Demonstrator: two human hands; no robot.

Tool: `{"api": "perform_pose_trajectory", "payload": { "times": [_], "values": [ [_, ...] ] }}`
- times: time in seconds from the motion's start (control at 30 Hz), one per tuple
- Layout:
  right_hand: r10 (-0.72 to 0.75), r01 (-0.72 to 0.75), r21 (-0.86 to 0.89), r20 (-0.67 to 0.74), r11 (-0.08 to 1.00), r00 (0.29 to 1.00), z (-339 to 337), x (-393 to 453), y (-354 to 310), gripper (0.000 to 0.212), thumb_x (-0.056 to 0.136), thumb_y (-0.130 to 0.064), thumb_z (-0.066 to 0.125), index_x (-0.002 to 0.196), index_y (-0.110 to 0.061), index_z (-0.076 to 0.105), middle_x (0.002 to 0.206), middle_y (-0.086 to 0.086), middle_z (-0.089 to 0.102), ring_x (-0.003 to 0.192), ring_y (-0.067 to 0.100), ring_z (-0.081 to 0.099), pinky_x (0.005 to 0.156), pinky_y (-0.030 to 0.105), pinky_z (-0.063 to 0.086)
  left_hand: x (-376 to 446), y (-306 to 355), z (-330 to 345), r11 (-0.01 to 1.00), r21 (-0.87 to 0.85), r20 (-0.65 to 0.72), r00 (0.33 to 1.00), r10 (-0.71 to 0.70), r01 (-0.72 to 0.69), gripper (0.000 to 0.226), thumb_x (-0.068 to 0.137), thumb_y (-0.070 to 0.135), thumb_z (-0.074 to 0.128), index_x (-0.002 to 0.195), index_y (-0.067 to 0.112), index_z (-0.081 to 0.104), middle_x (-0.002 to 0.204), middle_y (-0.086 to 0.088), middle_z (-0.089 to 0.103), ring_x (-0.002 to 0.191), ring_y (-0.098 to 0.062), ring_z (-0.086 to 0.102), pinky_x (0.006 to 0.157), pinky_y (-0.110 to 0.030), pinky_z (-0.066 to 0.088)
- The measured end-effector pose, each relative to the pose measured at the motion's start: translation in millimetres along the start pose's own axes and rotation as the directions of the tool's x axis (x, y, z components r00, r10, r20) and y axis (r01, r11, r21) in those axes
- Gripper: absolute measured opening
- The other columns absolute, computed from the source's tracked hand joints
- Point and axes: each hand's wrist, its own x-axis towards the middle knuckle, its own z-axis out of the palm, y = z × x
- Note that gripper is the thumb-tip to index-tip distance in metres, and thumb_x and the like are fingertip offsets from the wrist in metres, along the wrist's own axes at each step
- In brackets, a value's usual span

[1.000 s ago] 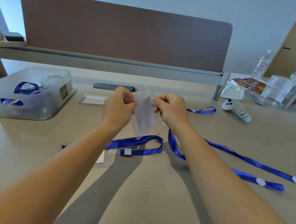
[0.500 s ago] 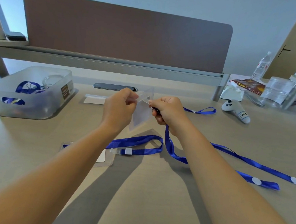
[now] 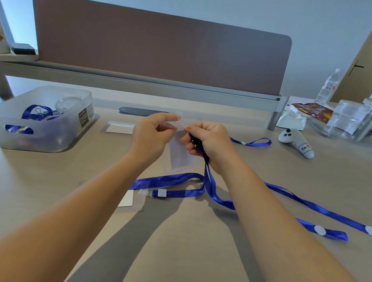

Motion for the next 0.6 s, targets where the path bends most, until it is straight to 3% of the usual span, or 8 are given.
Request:
{"api": "perform_pose_trajectory", "payload": {
  "times": [0.1,0.23,0.37,0.47,0.6],
  "values": [
    [0.069,-0.07,0.135,0.013,0.988,0.998,0.6,-1.1,-1.8,0.029,0.095,-0.025,0.045,0.071,-0.011,0.055,0.062,0.004,0.059,0.038,0.004,0.053,0.041,0.014,0.047,-0.2,-4.2,-4.7,0.965,0.198,-0.027,0.984,0.179,-0.17,0.03,0.087,-0.001,0.049,0.114,0.007,0.059,0.09,-0.002,0.057,0.082,-0.015,0.053,0.066,-0.005,0.036],
    [0.169,-0.172,0.14,0.031,0.975,0.985,1.3,0.3,-2.7,0.04,0.09,-0.045,0.046,0.075,-0.009,0.055,0.057,0.004,0.058,0.041,0.009,0.053,0.043,0.016,0.048,-2.6,-7.4,-14.7,0.777,0.437,0.122,0.886,0.447,-0.452,0.024,0.08,-0.001,0.051,0.098,-0.001,0.067,0.081,-0.02,0.069,0.068,-0.034,0.064,0.057,-0.029,0.051],
    [0.196,-0.197,0.091,0.029,0.976,0.98,4.9,2.3,-0.2,0.039,0.087,-0.044,0.053,0.07,-0.009,0.055,0.043,0.0,0.057,0.042,0.011,0.05,0.044,0.017,0.046,-4.0,-9.5,-20.9,0.661,0.539,0.216,0.845,0.489,-0.521,0.022,0.078,0.002,0.051,0.086,0.001,0.071,0.073,-0.019,0.07,0.062,-0.033,0.065,0.048,-0.032,0.054],
    [0.177,-0.181,0.101,0.04,0.978,0.983,7.0,0.8,2.1,0.031,0.089,-0.032,0.054,0.07,-0.009,0.055,0.053,0.004,0.055,0.042,0.01,0.049,0.041,0.015,0.046,-4.2,-11.0,-22.6,0.603,0.557,0.263,0.81,0.524,-0.571,0.022,0.077,0.002,0.05,0.084,0.003,0.072,0.071,-0.018,0.071,0.059,-0.032,0.065,0.047,-0.033,0.055],
    [0.133,-0.14,0.137,0.059,0.981,0.989,8.0,1.2,2.7,0.026,0.091,-0.022,0.052,0.07,-0.008,0.055,0.058,0.006,0.055,0.037,0.007,0.051,0.04,0.013,0.047,-4.0,-12.8,-22.0,0.651,0.517,0.225,0.822,0.523,-0.556,0.026,0.081,0.005,0.046,0.088,0.001,0.07,0.076,-0.019,0.071,0.064,-0.032,0.066,0.053,-0.031,0.055]
  ]
}}
